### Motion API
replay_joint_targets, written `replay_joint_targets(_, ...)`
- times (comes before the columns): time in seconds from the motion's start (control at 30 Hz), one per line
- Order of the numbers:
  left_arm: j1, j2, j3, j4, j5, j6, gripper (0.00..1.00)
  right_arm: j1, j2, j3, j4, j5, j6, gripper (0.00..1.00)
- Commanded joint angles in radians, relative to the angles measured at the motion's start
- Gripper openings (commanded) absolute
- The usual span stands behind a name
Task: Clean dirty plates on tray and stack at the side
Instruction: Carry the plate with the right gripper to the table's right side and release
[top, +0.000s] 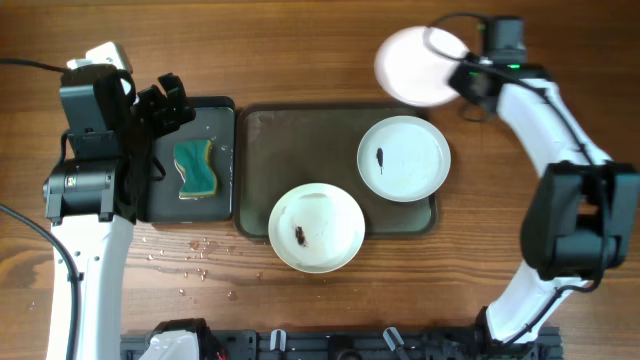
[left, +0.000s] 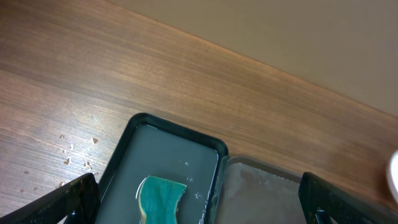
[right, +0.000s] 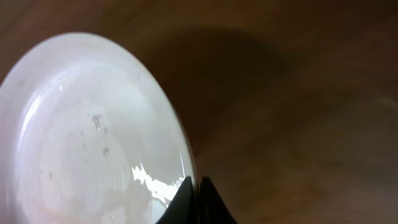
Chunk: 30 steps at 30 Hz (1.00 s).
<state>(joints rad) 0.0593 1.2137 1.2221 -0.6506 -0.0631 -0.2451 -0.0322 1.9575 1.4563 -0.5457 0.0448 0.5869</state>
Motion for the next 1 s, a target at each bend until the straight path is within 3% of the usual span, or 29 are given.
replay_joint_targets(0.0,0.005,-0.001,-0.001,0.0,-0.01,0.003,1.0,-0.094,-0.024,0.013,-0.077,-0.027,0.016,0.04)
replay_joint_targets(0.27,0.005,-0.001,-0.001,0.0,-0.01,0.003,1.0,-0.225,-0.024,0.011,-0.246,-0.016,-0.002,0.04)
replay_joint_targets(0.5,0.005,-0.001,-0.001,0.0,-0.01,0.003,1.0,-0.231,-0.024,0.008,-0.398,0.004,-0.168,0.04)
replay_joint_targets(0.73,0.005,-0.001,-0.001,0.0,-0.01,0.003,1.0,-0.231,-0.024,0.008,-0.451,0.169,-0.172,0.08)
replay_joint_targets(0.8,0.005,-0.001,-0.001,0.0,-0.01,0.003,1.0,-0.231,-0.024,0.008,-0.453,0.168,-0.172,0.13)
replay_joint_targets(0.93,0.005,-0.001,-0.001,0.0,-0.01,0.003,1.0,-0.231,-0.024,0.008,-0.455,0.164,-0.173,0.44)
replay_joint_targets(0.97,0.005,-0.001,-0.001,0.0,-0.01,0.003,1.0,-0.231,-0.024,0.008,-0.458,0.164,-0.173,0.47)
